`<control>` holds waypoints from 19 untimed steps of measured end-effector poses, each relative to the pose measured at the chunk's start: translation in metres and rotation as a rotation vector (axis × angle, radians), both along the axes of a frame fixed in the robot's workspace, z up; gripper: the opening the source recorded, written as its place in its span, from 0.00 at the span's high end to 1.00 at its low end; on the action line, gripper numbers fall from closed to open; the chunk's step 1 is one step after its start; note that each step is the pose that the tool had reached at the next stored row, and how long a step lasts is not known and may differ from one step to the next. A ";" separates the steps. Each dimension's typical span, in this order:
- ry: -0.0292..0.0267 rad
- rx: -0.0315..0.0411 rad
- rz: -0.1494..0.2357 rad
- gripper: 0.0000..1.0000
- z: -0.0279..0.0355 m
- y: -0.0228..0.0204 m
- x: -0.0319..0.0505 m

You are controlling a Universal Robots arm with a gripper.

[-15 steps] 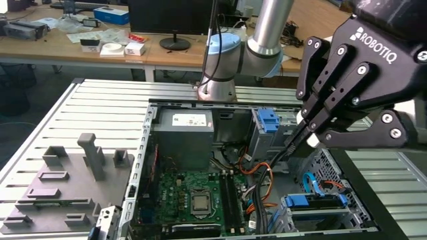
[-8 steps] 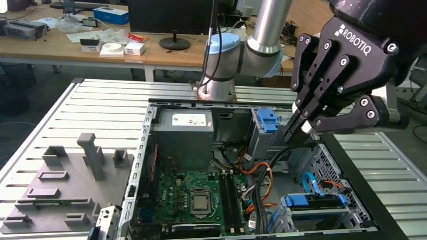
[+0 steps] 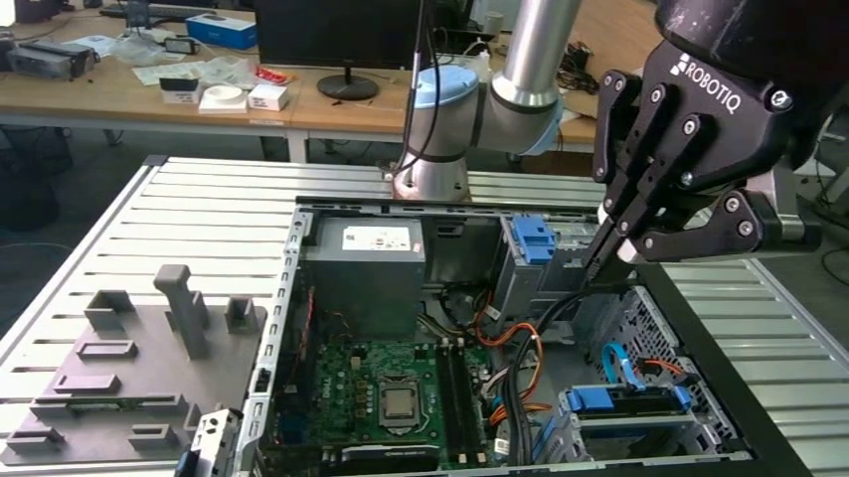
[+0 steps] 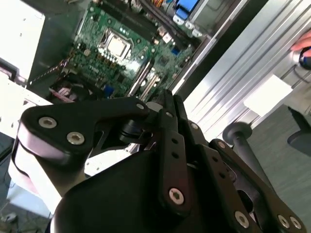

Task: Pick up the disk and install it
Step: 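Insert the second disk wire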

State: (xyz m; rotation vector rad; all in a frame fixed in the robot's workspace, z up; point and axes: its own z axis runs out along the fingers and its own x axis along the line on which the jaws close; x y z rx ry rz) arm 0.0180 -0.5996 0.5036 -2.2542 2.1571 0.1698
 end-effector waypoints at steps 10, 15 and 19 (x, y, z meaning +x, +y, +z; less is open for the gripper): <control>-0.0165 0.0040 0.000 0.84 -0.0096 0.0021 0.0000; -0.0165 0.0040 0.000 0.84 -0.0168 0.0099 0.0088; -0.0165 0.0040 0.000 0.84 -0.0225 0.0153 0.0213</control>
